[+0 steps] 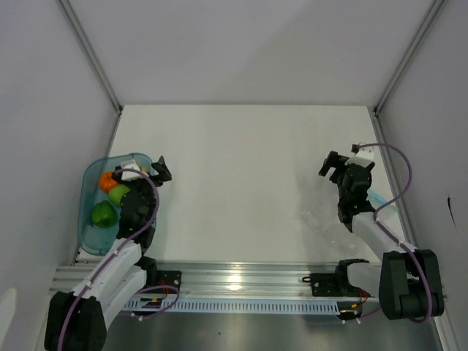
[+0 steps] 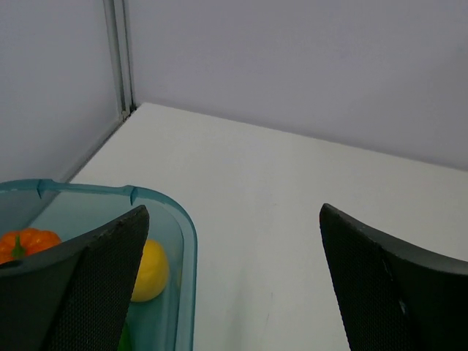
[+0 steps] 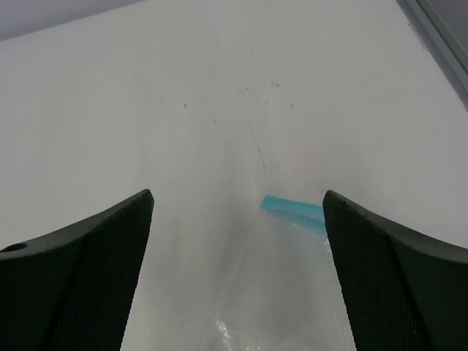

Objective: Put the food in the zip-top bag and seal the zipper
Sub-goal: Move the zipper food storage bag to the center of the board.

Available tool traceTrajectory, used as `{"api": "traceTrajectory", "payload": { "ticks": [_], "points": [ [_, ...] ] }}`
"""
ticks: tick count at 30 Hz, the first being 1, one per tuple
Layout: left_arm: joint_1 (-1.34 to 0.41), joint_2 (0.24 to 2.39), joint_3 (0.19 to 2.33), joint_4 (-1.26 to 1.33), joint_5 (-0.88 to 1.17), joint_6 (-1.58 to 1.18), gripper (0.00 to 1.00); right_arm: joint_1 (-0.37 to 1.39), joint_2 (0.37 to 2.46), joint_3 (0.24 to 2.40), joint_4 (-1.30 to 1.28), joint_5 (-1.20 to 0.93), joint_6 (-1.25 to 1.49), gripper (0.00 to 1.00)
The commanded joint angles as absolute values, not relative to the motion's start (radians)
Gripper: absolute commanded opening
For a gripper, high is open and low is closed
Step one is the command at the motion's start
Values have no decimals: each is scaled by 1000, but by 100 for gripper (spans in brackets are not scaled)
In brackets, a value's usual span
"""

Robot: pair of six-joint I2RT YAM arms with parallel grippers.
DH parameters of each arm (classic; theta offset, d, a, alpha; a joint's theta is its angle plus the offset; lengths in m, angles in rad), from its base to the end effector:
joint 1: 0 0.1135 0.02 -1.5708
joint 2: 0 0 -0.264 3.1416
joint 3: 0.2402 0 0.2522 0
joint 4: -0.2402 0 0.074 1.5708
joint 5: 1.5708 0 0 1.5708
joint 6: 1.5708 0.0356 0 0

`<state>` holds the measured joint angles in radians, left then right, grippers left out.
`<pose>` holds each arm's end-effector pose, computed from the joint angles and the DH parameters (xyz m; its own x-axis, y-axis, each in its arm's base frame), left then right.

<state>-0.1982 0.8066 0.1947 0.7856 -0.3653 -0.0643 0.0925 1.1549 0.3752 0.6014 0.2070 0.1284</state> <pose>0.1770 -0.0226 0.2310 0.1794 -0.0972 -0.9789 -0.1498 0.9808 -0.1249 0.2365 0.0146 0.2061 -0.1609 0.1109 -0.9807 0.1327 0.9871 0.0899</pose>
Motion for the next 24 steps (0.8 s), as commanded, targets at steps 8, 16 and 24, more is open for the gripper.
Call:
{"api": "traceTrajectory", "payload": {
  "ticks": [8,16,24],
  "points": [
    [-204,578,393,224,-312,-436,100,-70,1057,775,-219,204,415,99],
    [-204,529,566,-148,-264,-663,100,-354,1216,908,-465,-89,405,99],
    [-204,511,589,-167,62,-626,100,-367,1327,910,-509,-175,469,92]
  ]
}}
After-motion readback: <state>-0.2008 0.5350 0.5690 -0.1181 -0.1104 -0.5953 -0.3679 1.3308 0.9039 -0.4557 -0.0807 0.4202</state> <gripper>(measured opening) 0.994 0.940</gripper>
